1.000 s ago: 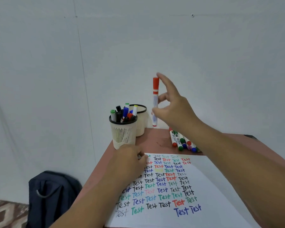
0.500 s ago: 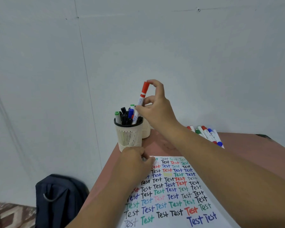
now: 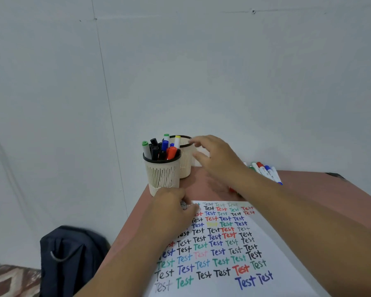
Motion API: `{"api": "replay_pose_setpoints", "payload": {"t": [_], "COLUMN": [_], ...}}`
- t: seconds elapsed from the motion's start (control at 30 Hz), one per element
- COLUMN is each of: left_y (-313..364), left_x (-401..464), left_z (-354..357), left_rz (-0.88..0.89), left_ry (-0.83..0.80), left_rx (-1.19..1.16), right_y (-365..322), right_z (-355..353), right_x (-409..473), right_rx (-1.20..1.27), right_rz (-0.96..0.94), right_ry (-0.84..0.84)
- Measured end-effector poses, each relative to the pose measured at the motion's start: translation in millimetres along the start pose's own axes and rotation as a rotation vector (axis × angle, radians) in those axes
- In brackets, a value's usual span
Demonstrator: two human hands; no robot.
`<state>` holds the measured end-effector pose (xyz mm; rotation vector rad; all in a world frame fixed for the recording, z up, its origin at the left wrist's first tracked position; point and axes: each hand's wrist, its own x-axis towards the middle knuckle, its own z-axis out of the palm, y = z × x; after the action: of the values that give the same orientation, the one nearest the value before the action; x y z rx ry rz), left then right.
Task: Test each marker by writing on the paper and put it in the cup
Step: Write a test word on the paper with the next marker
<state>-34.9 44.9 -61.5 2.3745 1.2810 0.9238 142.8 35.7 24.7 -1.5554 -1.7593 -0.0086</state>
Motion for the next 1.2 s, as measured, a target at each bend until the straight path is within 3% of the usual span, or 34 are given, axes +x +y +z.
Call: {"api": "replay_pose_setpoints", "payload": {"t": [0.17, 0.27, 0.6, 0.73, 0.93, 1.2], "left_y": [6, 6, 6, 4, 8, 13], "left_x": [-2, -2, -4, -6, -8, -12], "left_z": [-4, -3, -5, -3, -6, -10], "left_rz": [0.071, 0.076, 0.075, 0.117, 0.178, 0.291], "left_ry": [-0.064, -0.092, -0.098, -0.079, -0.082, -0.065], "left_rx": [0.034, 0.017, 0.014, -0.069, -0.114, -0.207], "right_y": [42, 45, 48, 55, 32, -16], "right_z": [-33, -43, -17, -15, -21, -28], "right_x": [-12, -28, -42, -49, -65, -78], "right_rx": [-0.374, -0.526, -0.714, -0.538, 0.112, 0.850], "right_rz": [0.342, 0.393, 0.220, 0.203, 0.270, 0.448], "right_ry": [-0.373, -0.556, -0.529, -0.333, 0.004, 0.122]}}
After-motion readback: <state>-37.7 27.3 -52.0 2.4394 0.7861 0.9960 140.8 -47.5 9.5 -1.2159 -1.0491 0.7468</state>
